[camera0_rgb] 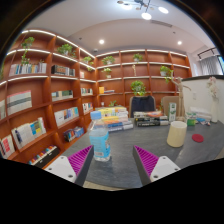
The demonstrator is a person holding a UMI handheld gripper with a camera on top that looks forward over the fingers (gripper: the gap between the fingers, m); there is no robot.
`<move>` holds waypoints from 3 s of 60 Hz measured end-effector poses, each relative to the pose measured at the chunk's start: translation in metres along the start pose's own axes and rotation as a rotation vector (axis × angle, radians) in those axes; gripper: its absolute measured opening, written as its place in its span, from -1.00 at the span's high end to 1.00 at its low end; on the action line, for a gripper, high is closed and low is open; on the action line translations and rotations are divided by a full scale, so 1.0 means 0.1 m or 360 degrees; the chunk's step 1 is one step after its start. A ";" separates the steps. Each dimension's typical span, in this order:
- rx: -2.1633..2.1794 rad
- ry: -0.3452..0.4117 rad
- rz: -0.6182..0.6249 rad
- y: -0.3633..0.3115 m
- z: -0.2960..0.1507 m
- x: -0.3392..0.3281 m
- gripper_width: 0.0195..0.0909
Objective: Pour water
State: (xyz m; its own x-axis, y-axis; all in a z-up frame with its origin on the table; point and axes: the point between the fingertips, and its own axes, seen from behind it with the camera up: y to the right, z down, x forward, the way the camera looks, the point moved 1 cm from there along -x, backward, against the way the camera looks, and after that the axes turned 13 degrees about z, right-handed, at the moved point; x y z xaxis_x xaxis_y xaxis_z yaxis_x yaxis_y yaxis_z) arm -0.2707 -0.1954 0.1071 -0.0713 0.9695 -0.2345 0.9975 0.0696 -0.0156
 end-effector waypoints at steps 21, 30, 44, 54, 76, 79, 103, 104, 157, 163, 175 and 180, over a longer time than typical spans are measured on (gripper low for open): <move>-0.0023 0.0004 -0.0019 -0.88 0.20 0.73 -0.68; -0.0022 0.0030 -0.0036 -1.00 0.11 0.97 -0.55; -0.0098 0.0073 0.0112 -0.86 0.06 1.04 0.47; -0.0004 0.0064 0.0088 -0.82 0.05 1.08 0.73; 0.0410 -0.0069 0.0125 -0.12 -0.05 1.17 0.74; 0.0592 -0.0071 0.0107 0.02 -0.15 1.20 0.73; 0.2152 0.0027 -0.0032 1.19 -0.83 1.35 0.67; 0.2202 0.0037 -0.0037 1.21 -0.84 1.41 0.67; 0.2005 0.0016 -0.0085 1.25 -1.32 1.57 0.66; 0.1415 0.0091 0.0060 1.37 -1.51 1.51 0.64; 0.0367 0.0195 0.0489 2.00 -1.69 1.51 0.64; 0.0157 0.0216 0.0626 2.32 -1.71 1.51 0.64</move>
State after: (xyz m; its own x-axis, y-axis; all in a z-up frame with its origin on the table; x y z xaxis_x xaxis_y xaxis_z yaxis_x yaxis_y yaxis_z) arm -0.0505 0.0075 0.2342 0.3218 0.9403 -0.1111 0.9435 -0.3283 -0.0451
